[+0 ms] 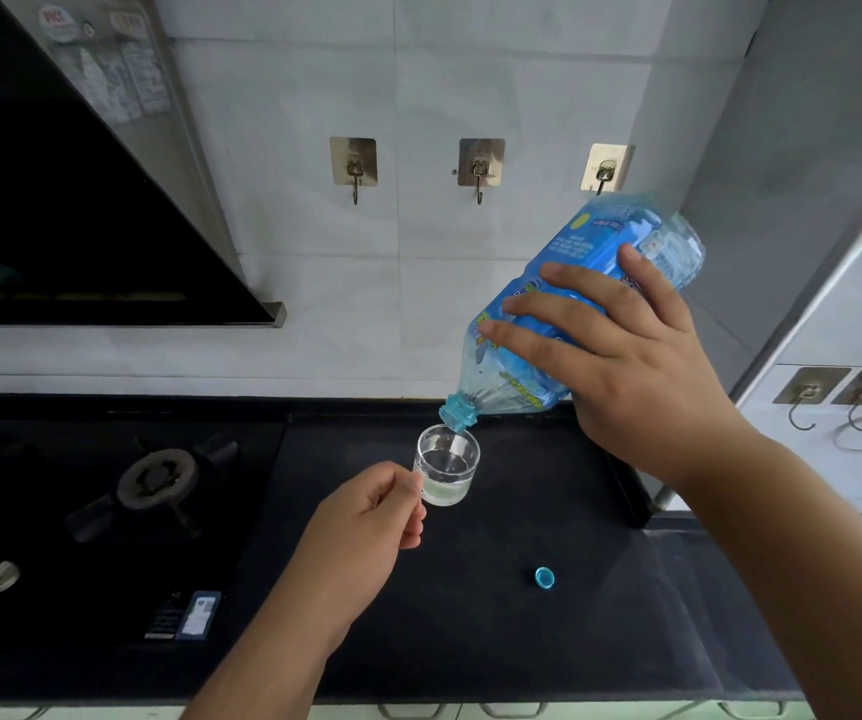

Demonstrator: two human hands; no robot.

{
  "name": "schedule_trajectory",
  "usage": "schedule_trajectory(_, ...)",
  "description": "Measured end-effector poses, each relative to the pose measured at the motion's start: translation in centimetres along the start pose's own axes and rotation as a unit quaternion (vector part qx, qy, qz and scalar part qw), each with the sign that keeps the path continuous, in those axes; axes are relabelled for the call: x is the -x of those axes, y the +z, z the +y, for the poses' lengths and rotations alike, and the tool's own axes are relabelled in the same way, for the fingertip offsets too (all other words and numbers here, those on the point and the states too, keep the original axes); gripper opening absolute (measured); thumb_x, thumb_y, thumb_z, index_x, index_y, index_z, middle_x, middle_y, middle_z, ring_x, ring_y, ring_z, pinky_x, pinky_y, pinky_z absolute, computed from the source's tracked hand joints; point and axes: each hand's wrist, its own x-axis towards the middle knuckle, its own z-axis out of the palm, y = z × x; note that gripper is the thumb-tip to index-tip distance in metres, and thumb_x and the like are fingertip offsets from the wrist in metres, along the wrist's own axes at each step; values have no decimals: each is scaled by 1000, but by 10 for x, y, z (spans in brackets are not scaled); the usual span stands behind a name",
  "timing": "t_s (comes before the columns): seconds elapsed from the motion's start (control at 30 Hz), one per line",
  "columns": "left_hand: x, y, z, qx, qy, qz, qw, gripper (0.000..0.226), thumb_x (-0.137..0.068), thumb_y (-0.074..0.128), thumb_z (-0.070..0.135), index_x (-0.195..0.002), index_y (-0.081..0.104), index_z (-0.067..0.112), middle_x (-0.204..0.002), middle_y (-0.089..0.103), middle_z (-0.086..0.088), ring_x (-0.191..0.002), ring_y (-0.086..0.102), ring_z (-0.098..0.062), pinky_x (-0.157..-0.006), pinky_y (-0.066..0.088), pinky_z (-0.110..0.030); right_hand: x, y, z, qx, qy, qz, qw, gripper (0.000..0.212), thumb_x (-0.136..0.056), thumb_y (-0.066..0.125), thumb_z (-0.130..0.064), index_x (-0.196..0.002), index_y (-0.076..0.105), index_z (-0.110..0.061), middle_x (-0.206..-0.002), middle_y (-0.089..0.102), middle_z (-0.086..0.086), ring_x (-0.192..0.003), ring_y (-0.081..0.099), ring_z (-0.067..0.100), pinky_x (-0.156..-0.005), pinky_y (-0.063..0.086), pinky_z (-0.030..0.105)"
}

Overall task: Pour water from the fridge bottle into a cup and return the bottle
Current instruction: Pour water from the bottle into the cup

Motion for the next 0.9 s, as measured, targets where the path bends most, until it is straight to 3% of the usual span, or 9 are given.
schedule_trajectory(0.33, -7, 1, -1, 6, 3, -8, 1000, 34, -104, 54, 40, -78, 70, 26, -81, 73, 5, -80, 73, -11, -91, 61, -44, 3, 5, -4, -1, -27, -3, 1000, 57, -100, 47, -2, -148, 57, -30, -143, 63, -6, -143, 50, 25, -125, 22, 52)
schedule_trajectory(0.47, -13, 2, -5, 10, 4, -12, 1000, 33, -103, 54, 41, -78, 70, 27, -80, 72, 6, -78, 72, -9, -91, 61, -46, 7, 9, -6, -9, 9, 10, 1000, 60, -96, 50, 0, -147, 58, -31, -141, 64, -7, -141, 51, 25, -124, 25, 52)
schedule_trajectory(0.57, -19, 5, -12, 17, -2, -15, 1000, 34, -104, 55, 40, -78, 70, 25, -81, 73, 5, -79, 73, -9, -92, 61, -45, 19, 17, -4, -61, 93, -57, 992, 75, -81, 59, 3, -147, 57, -33, -142, 62, -9, -141, 51, 26, -123, 24, 52)
schedule_trajectory(0.63, -24, 8, -19, 24, -4, -16, 1000, 34, -104, 55, 38, -77, 70, 24, -81, 73, 4, -78, 73, -8, -92, 61, -45, 32, 22, -6, -112, 167, -109, 973, 87, -69, 71, -1, -148, 55, -34, -142, 60, -10, -140, 50, 25, -122, 25, 48)
schedule_trajectory(0.73, -36, 16, -35, 33, -14, -19, 999, 35, -104, 56, 35, -74, 71, 25, -82, 74, 3, -81, 73, -10, -91, 62, -43, 56, 32, -20, -181, 277, -152, 931, 87, -69, 83, -14, -147, 52, -37, -141, 58, -11, -135, 48, 21, -110, 29, 35)
schedule_trajectory(0.9, -61, 35, -77, 49, -38, -48, 997, 32, -104, 57, 32, -76, 73, 27, -87, 76, 3, -91, 76, -15, -97, 60, -41, 100, 58, -57, -316, 501, -197, 781, 91, -68, 94, -35, -143, 43, -27, -134, 59, -3, -118, 59, 24, -95, 48, 39)
